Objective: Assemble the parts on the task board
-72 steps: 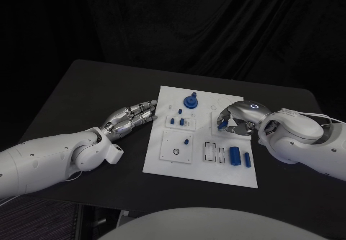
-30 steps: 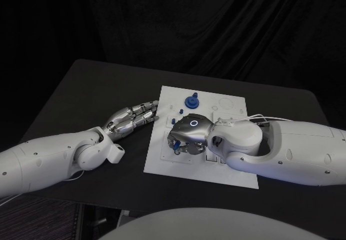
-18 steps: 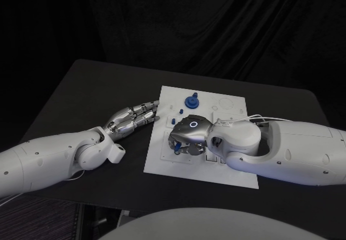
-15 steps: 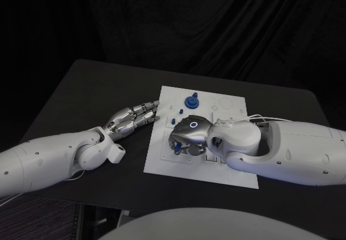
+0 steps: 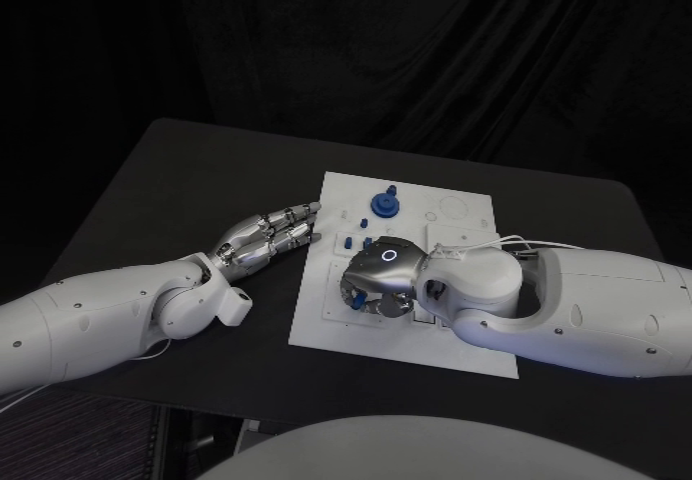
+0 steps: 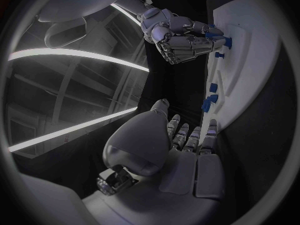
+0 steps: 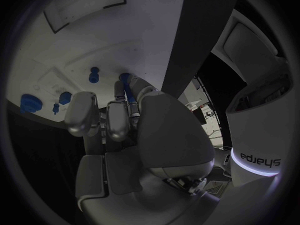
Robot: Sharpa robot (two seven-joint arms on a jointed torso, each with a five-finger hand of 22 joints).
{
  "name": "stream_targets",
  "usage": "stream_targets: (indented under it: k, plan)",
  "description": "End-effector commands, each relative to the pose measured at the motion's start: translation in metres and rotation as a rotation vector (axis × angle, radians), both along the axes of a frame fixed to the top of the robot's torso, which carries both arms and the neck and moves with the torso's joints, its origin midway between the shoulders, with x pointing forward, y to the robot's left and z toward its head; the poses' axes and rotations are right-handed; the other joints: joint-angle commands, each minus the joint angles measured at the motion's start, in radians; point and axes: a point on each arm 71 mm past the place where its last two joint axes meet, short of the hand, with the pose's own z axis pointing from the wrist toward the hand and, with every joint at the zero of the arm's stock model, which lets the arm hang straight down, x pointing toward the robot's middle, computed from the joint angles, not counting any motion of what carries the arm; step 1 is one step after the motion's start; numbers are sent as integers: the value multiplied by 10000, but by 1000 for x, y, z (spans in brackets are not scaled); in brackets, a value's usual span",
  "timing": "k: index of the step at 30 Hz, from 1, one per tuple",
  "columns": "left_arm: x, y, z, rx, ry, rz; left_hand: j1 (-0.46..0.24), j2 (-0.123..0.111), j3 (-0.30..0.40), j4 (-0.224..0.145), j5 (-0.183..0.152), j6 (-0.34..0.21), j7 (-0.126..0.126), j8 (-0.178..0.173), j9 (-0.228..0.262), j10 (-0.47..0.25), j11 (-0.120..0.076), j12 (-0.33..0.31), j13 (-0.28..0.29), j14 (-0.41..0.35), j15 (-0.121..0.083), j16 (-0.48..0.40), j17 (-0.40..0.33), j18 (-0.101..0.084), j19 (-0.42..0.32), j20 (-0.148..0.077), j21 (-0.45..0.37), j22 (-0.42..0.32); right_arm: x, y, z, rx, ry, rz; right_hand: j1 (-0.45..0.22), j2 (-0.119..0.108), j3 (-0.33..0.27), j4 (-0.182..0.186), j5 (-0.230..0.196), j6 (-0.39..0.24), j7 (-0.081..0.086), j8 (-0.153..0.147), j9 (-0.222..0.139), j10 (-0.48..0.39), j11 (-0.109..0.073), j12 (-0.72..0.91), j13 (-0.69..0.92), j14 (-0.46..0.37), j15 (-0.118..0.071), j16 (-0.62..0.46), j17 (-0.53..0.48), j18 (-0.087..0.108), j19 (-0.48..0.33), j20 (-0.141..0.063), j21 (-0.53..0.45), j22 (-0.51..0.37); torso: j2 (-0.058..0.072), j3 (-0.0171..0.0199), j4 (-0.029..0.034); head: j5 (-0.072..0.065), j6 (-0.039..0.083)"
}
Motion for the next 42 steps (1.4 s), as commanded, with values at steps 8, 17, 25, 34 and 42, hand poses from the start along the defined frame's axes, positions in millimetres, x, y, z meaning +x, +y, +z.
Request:
stream_targets:
  k: [8, 17, 25, 34, 42]
  plan:
    - [0, 0, 5, -752, -585, -24, 68, -30, 74, 17, 49, 16, 77, 51, 13, -50, 0, 5, 3, -32, 74, 1, 3, 146, -15, 38, 2, -11, 1, -1, -3, -22, -54, 18, -321, -223, -32, 201, -232, -1283, -423, -968, -257, -1030, 336, -486, 39, -322, 220, -358, -367, -16, -303, 157, -532, 1392, 9, -7, -3, 26, 0]
    - [-1, 0, 3, -753, -556, -7, 68, -30, 82, 15, 49, 7, 80, 49, 12, -55, -3, -2, 2, -32, 73, 1, 3, 146, -17, 38, 1, -17, 2, -7, -1, 294, -187, -130, -493, -581, -812, 528, -1120, -5082, -1442, -1820, -1714, -3956, 590, -1391, -61, -1368, 479, -1858, -2095, 351, -1309, 469, -2917, 844, -6, 6, -7, 38, 0]
    - [-3, 2, 2, -746, -542, 50, 68, -30, 82, 15, 49, 7, 80, 49, 12, -55, -3, -2, 2, -32, 73, 1, 3, 146, -17, 38, 1, -17, 3, -29, 21, 2019, -758, -269, 346, -1192, -1424, 2124, -1132, -6759, -1959, -1932, -2633, -4824, 567, -725, 199, -1460, 495, -1774, -2037, 376, -1322, 492, -3278, 871, -26, 9, 11, 124, 0]
    - [-6, 7, 5, -826, -901, 357, -118, -221, 105, -146, 88, 172, 159, 76, 38, 2, 115, 76, 18, -201, -504, -84, -51, 197, -317, -431, -169, -475, 19, -98, 90, 4455, -678, -2505, 451, -253, -1058, 1609, -255, -3437, -815, -1103, -2013, -3811, 555, 1523, 1029, -1422, 462, -1604, -1911, 349, -1186, 458, -3158, 940, -45, -31, -43, 37, 0]
    - [-14, 2, 15, -1335, -1604, 543, -397, -464, -386, -113, 365, 581, 355, 125, 91, 117, -103, 339, 42, -255, -1014, -113, -75, -1000, -982, -2197, -510, -2175, 31, -172, 77, 3504, 2312, -6363, -298, 191, -1285, 1555, -40, -1087, 2, 333, -1176, -1639, -182, 7583, 5528, -1100, 108, -1560, -1852, 318, -934, 176, -3042, 978, -37, -65, -31, -379, 0]
